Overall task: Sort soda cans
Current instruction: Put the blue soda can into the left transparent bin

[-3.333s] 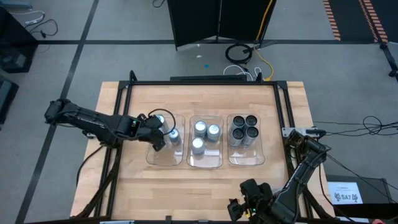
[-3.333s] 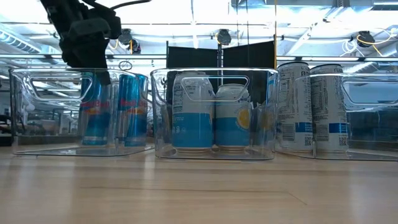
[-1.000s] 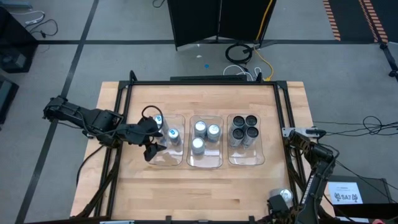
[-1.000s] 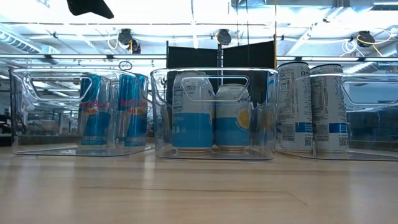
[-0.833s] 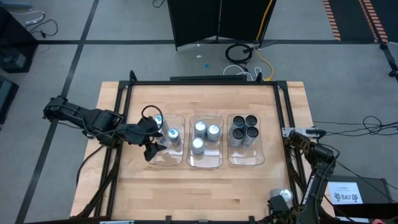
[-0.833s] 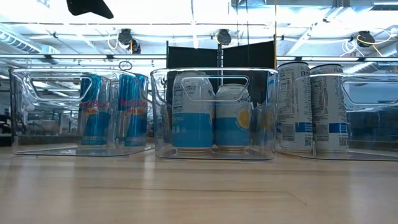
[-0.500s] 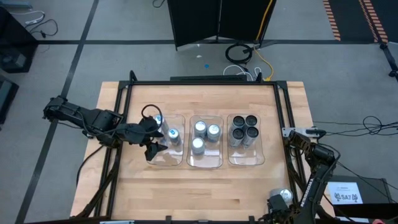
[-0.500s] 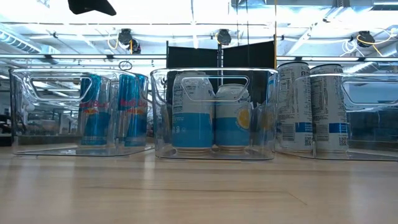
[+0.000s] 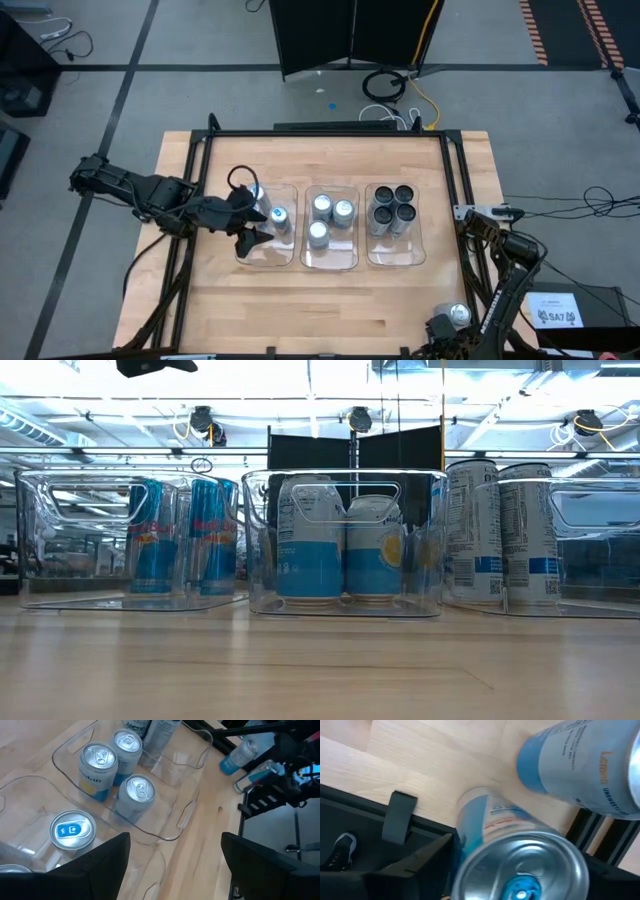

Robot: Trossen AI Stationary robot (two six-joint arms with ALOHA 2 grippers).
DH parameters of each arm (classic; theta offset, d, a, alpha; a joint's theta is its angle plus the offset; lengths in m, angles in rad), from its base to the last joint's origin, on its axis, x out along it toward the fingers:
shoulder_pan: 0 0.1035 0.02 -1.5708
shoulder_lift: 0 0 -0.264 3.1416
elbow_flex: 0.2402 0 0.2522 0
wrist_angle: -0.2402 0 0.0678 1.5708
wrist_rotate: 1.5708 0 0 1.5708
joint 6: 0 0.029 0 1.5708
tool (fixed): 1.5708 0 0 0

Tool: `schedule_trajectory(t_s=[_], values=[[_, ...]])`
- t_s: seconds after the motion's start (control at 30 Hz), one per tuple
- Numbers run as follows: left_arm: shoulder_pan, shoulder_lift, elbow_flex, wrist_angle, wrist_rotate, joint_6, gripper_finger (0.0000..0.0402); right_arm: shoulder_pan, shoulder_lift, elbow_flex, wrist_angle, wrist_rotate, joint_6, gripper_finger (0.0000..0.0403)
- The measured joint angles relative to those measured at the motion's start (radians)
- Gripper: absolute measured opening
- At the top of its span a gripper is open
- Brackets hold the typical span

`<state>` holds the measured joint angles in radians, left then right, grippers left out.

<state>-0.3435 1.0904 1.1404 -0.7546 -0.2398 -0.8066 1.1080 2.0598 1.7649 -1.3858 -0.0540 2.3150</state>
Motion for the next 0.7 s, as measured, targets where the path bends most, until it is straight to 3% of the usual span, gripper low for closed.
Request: schedule_trajectory(t_s=[0.2,0.4,0.53,0.7], values=[[0.000,0.000,0.000,0.003,0.000,0.001,0.0322,-0.006,-0.001,0.002,-0.002,0.027,-0.003,0.0225],[0.000,0.000,0.000,0.006,0.022,0.000,0.0322,-0.069,-0.003,0.031,-0.026,0.259,-0.086,0.0245],[0.000,0.000,0.000,0.006,0.028,0.000,0.0322,-0.142,-0.009,0.098,-0.120,0.384,-0.241,0.0255],[0.000,0.000,0.000,0.006,0.048,-0.001,0.0322,-0.289,-0.010,0.190,-0.130,0.473,-0.599,0.0246]])
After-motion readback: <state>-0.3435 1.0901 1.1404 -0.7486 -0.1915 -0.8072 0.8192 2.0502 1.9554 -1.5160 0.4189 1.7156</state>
